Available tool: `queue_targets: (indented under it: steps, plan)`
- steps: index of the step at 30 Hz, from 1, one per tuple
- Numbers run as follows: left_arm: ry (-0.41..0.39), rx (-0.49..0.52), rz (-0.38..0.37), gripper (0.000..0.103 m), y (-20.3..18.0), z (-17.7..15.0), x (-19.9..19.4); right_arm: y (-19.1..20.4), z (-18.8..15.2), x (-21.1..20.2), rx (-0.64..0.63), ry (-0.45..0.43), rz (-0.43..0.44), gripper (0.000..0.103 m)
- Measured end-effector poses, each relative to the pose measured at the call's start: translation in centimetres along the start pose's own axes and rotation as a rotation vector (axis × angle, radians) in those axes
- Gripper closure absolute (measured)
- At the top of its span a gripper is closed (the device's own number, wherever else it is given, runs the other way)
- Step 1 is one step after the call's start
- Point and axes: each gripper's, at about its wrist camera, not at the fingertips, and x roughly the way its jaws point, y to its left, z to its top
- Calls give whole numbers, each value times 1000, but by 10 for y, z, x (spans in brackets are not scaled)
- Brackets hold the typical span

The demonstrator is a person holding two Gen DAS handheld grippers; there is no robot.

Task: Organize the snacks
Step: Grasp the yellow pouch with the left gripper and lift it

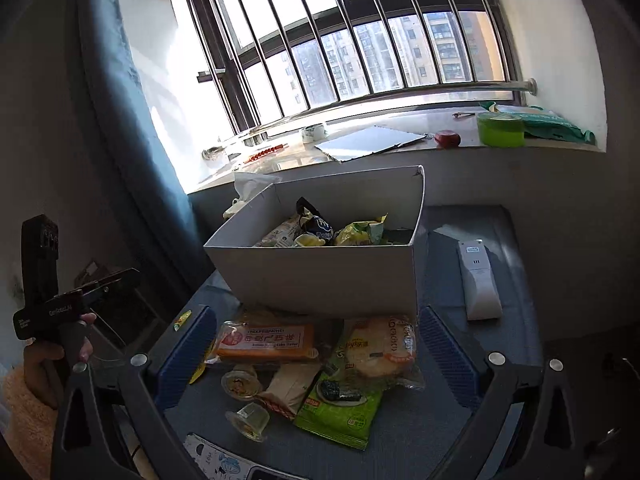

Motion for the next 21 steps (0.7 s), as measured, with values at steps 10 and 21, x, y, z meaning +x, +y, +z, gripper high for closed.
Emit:
queue_targets:
  steps: [10, 21]
  plan:
    - [179, 19, 165, 0, 25, -47, 52, -18, -60, -16, 72, 81, -24, 0]
    - [269, 350, 35, 0, 35, -11, 79, 1, -58, -12, -5, 88, 4, 0]
